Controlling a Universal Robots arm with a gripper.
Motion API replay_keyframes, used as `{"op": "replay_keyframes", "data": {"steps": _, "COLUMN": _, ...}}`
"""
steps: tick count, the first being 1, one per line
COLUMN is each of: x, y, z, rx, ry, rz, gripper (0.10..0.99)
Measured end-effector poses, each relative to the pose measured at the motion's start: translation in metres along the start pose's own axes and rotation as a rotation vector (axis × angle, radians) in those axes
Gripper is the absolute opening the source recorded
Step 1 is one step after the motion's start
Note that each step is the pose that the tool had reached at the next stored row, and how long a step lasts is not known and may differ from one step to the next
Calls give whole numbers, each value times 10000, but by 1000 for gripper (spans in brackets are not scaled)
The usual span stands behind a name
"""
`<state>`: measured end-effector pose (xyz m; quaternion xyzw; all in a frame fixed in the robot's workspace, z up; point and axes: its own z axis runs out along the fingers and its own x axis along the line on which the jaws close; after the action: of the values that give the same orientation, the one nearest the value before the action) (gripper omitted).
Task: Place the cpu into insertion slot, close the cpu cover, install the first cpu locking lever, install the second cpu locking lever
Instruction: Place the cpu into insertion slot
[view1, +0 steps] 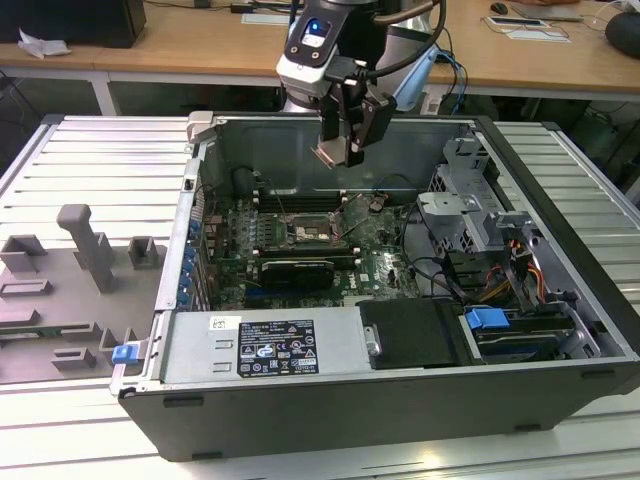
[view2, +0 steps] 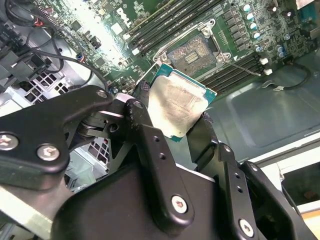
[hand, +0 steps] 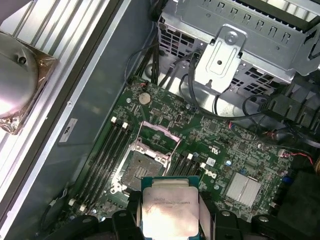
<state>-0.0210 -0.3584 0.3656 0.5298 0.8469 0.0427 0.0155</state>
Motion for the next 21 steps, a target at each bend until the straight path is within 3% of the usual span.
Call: {"op": "replay_keyframes", "data": {"steps": 21, "x": 0, "y": -12, "z": 88, "rx": -1, "ry": -5, "rz": 57, "gripper": 541}}
